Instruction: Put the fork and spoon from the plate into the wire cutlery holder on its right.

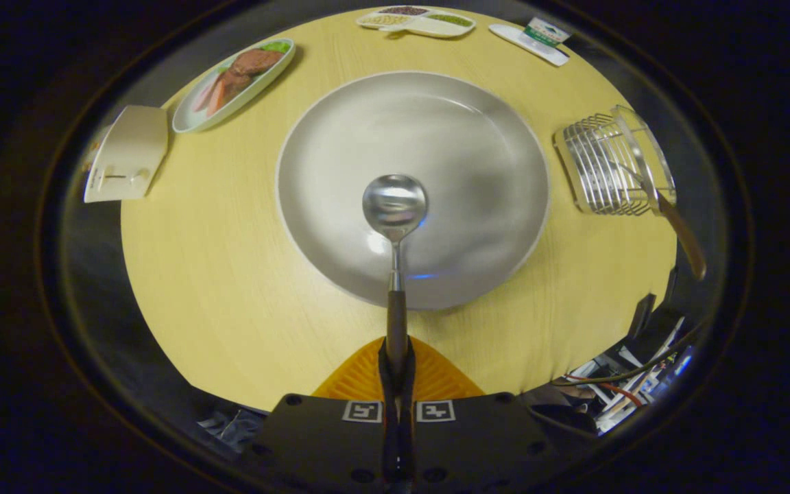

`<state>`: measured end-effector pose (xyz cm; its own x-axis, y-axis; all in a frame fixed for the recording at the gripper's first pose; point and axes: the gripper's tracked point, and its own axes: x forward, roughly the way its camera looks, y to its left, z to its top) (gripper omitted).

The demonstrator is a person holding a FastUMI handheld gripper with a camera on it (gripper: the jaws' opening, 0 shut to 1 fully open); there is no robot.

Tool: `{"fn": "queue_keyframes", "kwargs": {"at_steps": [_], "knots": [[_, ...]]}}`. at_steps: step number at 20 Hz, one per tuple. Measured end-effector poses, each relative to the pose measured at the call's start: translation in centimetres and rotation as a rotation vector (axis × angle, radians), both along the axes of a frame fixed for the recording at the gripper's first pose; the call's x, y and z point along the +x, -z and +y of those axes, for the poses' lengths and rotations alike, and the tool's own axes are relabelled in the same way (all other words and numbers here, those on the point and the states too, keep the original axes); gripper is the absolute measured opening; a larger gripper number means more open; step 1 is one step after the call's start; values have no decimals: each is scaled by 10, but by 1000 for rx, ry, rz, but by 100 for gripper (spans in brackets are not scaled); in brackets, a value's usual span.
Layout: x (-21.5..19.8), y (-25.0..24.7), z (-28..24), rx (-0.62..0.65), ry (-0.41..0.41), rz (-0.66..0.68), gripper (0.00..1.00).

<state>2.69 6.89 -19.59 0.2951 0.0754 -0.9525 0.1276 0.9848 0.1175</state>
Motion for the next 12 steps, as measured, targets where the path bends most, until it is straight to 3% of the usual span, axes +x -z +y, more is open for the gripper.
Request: {"fn": "queue_keyframes", "kwargs": {"at_steps": [7, 12], "knots": [[-20, -32, -11, -8, 16, -8, 4], [-14, -81, -38, 36, 120, -51, 4]]}}
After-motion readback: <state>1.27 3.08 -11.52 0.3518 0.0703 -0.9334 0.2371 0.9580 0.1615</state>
